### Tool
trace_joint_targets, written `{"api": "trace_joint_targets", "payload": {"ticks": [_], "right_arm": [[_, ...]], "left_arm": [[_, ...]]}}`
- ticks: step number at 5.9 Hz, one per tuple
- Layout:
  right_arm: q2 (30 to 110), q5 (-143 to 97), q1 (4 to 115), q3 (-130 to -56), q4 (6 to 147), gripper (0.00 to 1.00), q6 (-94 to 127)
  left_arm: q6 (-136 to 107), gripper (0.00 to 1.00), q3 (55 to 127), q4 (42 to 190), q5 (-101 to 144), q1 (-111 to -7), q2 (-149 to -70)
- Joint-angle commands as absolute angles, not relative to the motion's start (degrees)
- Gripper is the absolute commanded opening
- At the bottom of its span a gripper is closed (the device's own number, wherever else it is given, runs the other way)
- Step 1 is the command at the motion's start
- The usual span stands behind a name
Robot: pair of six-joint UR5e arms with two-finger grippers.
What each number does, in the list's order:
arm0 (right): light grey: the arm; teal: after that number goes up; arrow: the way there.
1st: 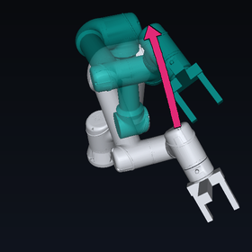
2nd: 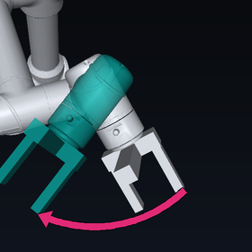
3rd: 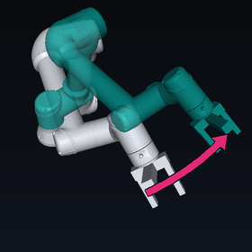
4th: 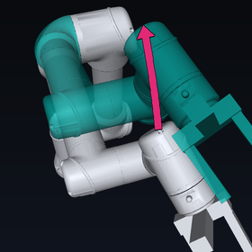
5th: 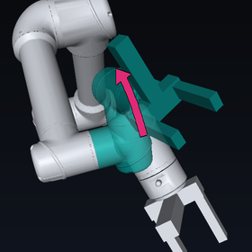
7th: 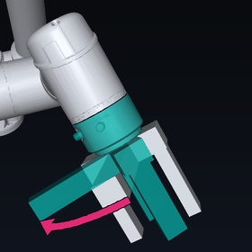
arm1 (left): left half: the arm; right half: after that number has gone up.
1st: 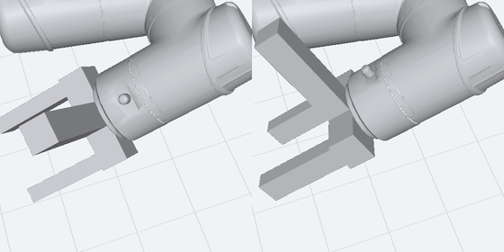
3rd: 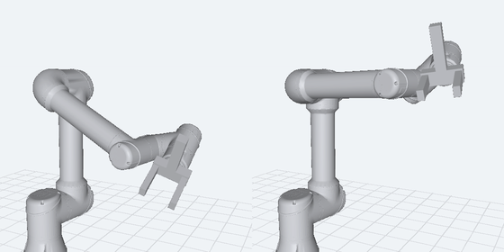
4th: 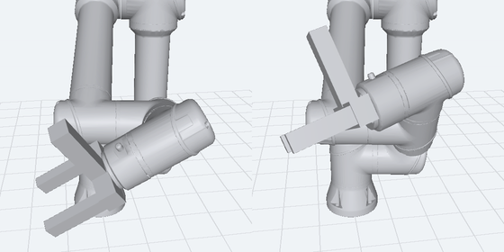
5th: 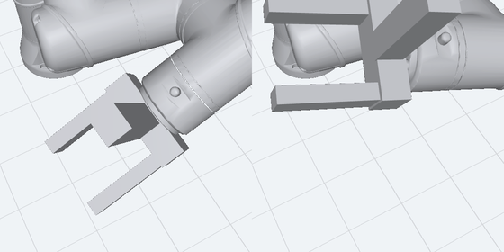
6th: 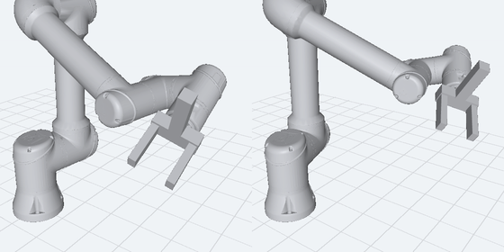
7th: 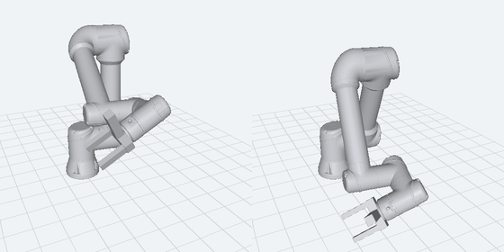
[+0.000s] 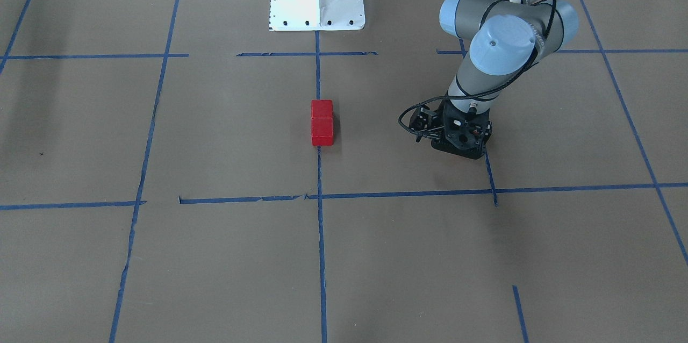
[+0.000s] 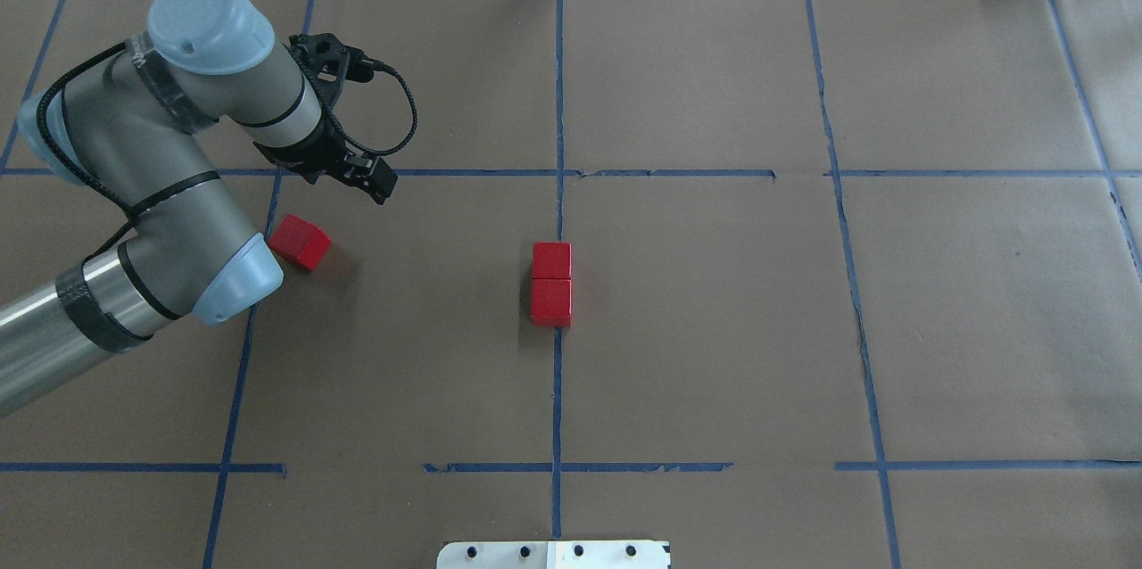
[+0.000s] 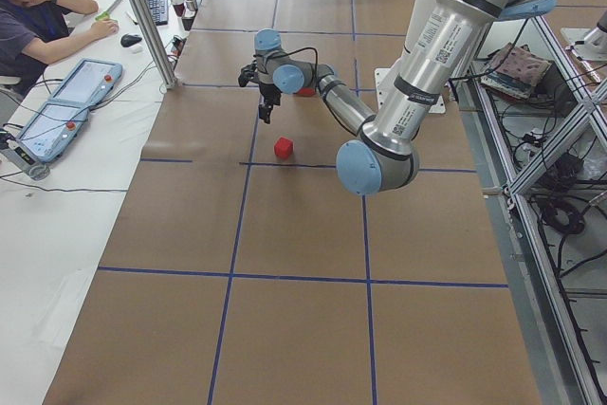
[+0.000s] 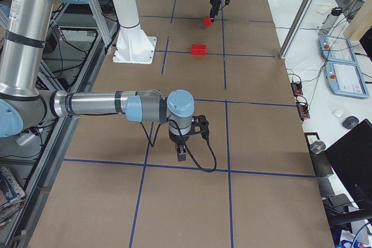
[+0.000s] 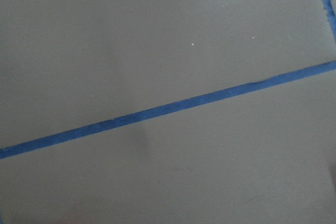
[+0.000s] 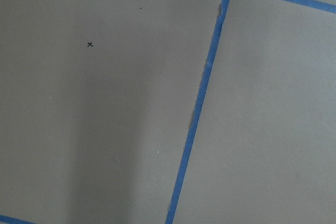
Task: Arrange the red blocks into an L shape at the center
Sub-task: 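Move the left gripper back over the last red cube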
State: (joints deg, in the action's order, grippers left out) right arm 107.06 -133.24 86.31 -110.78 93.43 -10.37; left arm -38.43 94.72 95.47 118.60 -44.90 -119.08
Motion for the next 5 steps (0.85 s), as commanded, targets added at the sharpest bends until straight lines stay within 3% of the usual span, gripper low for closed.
{"api": "trace_joint_targets", "payload": {"ticks": [1,5], "right_arm": [[107.05,-133.24,86.31,-110.74,93.43,1.0,-10.37],[107.05,-133.24,86.31,-110.65,93.43,1.0,-10.46]], "left_arm": [[-36.3,1.0,95.01,95.89,118.21,-45.17,-116.02],[-36.21,1.0,95.19,96.06,118.3,-45.0,-113.91]]}}
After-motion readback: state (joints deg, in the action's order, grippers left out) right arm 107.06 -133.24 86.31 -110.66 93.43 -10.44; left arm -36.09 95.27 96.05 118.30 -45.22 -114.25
